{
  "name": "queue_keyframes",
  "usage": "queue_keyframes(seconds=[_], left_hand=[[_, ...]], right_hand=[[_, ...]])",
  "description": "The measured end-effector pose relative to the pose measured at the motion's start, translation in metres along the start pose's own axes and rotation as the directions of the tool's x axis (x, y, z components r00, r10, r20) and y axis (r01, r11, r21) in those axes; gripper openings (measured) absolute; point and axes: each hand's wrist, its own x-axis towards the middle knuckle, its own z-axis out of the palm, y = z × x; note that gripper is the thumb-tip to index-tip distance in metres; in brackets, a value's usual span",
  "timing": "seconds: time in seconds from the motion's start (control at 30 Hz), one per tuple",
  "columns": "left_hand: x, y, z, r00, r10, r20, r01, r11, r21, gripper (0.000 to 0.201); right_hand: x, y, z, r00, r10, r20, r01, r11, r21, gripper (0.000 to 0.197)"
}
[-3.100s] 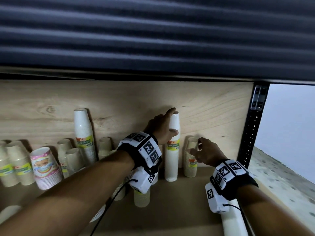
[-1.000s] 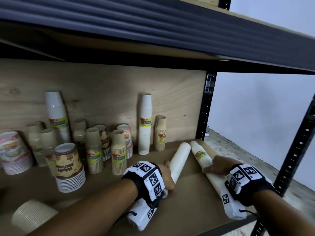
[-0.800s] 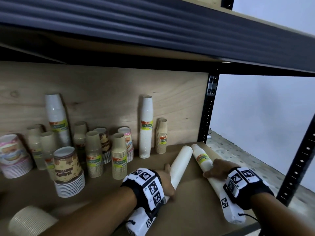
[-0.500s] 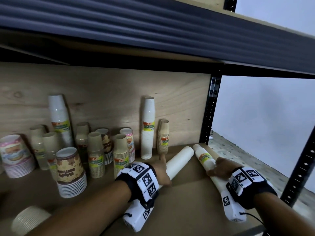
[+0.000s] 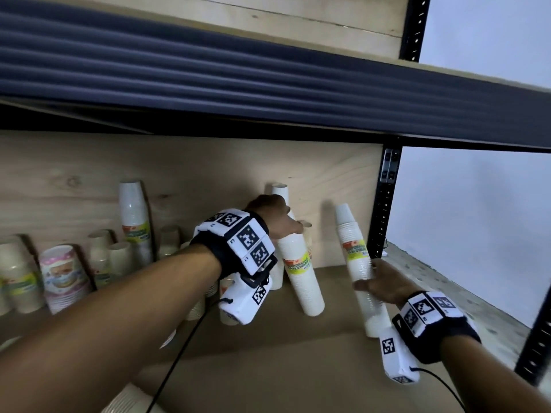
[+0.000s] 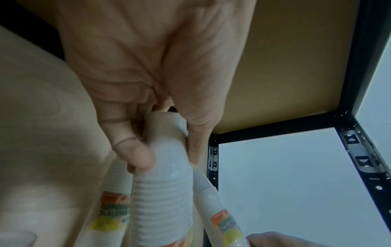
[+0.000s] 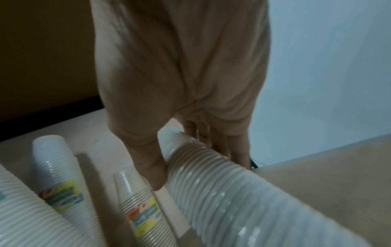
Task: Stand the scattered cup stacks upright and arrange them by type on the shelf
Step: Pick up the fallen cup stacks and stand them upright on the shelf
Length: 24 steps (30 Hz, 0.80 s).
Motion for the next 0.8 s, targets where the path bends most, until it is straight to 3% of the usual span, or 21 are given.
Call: queue_keyframes(seconds=[0.17,0.47,0.67,0.8], left_hand=[[0.008,-0.01,-0.009,0.992,-0.006,-0.125,0.006,1.0,0.003,0.059],[0.031,-0.027,-0.004,0.978,-0.024,-0.207,0.023,1.0,-0.007,0.063],[0.038,-0.039,0.004,0.974,-0.013,-0.228,0.002,0.999,-0.05,0.068],[0.034,-0.038,0.008,0.986,0.046,-0.161,-0.053,0.998,-0.035,0.074]], right_hand=[[-0.002,-0.023,0.014,0.991,-0.136,0.015,0.134,0.987,0.089,0.046],[0.025,-0.046,0.039,0.979,-0.204,0.011,0.194,0.945,0.264,0.064],[0.034,-0.049,0.055,0.974,-0.228,-0.016,0.221,0.926,0.307,0.064],[0.037,-0.048,0.056,0.963,-0.27,-0.001,0.261,0.929,0.262,0.067]])
